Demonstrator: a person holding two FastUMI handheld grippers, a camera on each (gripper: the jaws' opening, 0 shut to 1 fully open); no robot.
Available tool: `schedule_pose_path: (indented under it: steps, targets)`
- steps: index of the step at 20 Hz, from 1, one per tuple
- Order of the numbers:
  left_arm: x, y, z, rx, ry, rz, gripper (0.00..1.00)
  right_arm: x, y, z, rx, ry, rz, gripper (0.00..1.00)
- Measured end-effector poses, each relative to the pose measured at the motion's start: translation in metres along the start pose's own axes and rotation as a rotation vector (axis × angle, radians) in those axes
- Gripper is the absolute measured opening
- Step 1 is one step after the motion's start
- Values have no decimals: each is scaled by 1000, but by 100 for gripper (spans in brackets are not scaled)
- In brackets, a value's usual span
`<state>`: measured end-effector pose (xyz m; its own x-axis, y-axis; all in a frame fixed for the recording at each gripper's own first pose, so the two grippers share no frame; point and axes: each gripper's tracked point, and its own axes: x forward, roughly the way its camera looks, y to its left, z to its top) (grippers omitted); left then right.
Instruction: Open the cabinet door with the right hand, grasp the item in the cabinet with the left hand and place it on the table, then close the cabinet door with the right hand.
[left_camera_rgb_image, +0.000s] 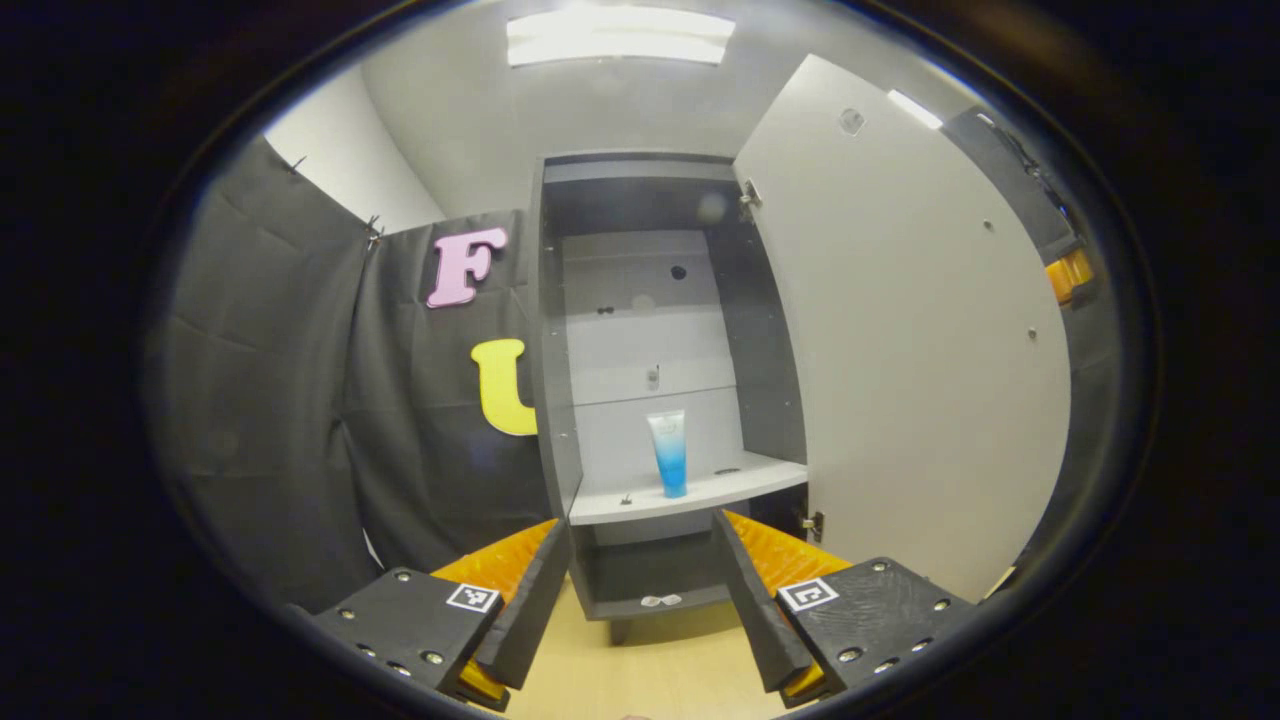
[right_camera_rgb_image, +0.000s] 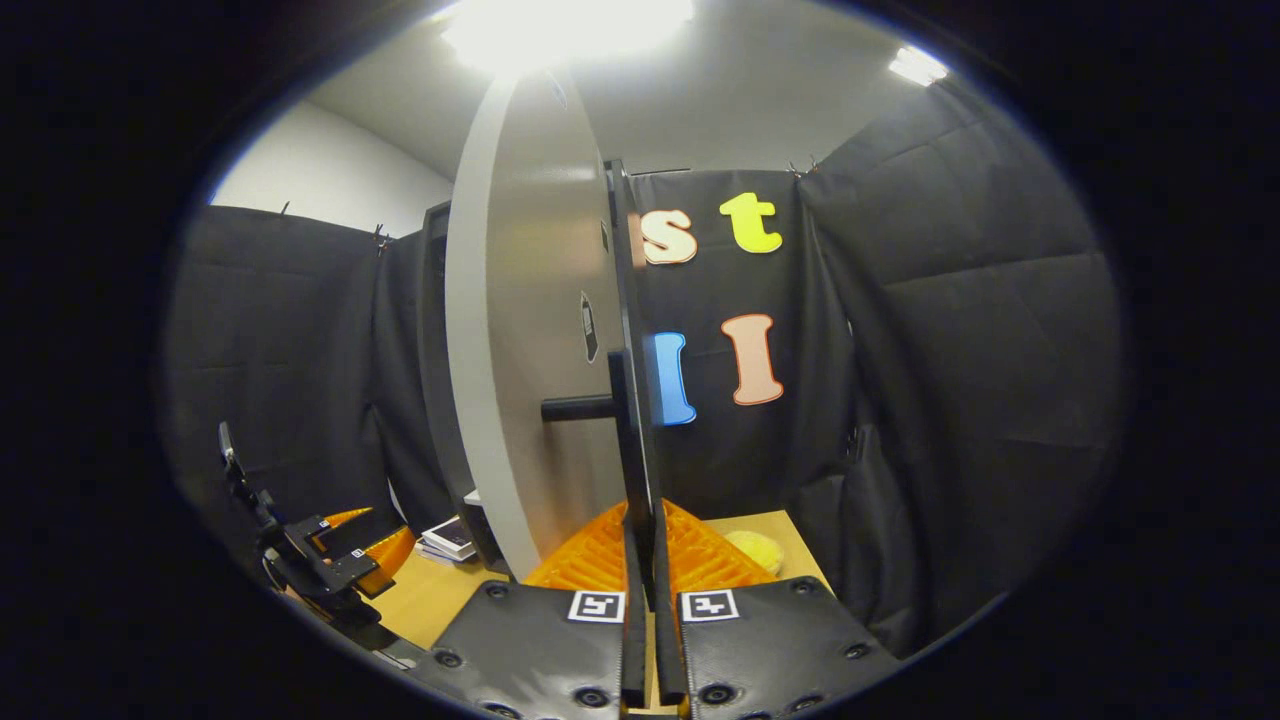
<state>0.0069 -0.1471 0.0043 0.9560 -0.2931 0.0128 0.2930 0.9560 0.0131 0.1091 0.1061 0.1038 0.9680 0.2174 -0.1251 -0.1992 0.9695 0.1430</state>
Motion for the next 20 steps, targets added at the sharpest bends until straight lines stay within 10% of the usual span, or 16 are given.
schedule_pose_path:
  steps: [5, 10, 14, 20]
  targets:
    - [11, -13, -5, -29, 22, -10, 85, -37, 4, 24, 92, -46, 41, 12]
    - [31, -32, 1, -36, 13, 4, 86, -62, -65, 20, 32, -55, -133, 14]
    - [54, -49, 13, -30, -14, 34, 85, -53, -128, 1, -79, -35, -294, 99]
    - [114, -44, 41, -45, -42, 70, 85, -34, -168, -34, -33, 37, -347, 98]
